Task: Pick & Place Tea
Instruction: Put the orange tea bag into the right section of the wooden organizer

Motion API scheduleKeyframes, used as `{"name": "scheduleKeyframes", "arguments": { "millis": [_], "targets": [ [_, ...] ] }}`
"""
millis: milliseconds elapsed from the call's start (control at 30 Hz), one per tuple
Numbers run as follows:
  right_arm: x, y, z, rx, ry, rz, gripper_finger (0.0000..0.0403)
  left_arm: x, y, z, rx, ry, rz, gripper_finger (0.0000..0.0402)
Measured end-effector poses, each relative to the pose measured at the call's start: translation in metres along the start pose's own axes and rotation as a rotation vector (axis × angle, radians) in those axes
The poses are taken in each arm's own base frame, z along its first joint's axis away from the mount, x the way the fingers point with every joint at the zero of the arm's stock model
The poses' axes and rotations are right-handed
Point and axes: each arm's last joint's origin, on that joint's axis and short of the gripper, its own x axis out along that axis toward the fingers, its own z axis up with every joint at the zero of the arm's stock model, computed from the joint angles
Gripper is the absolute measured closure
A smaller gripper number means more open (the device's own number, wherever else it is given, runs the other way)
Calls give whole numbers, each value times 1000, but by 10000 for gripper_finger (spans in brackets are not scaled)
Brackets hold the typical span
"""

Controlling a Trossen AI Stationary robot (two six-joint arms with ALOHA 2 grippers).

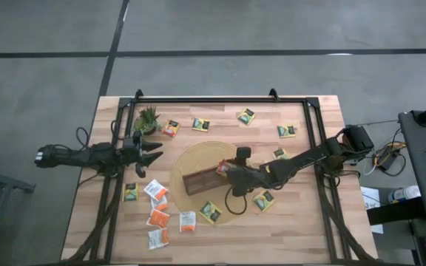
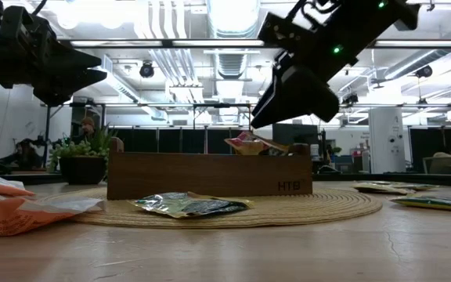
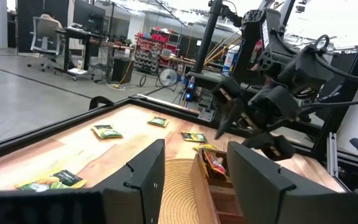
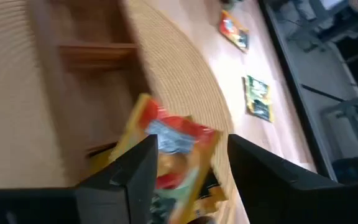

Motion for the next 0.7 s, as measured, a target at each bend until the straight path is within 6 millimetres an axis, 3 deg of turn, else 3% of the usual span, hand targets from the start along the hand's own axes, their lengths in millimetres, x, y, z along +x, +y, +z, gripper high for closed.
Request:
{"name": "scheduleKeyframes", "arguments": {
  "millis": [200, 700],
  "targets": [
    [-7, 10, -5, -48, 29, 46, 237, 0, 0, 0, 0, 0, 0, 234],
    [6, 15, -9, -36, -8, 35, 283, 0, 0, 0, 0, 0, 0, 234]
  ]
}}
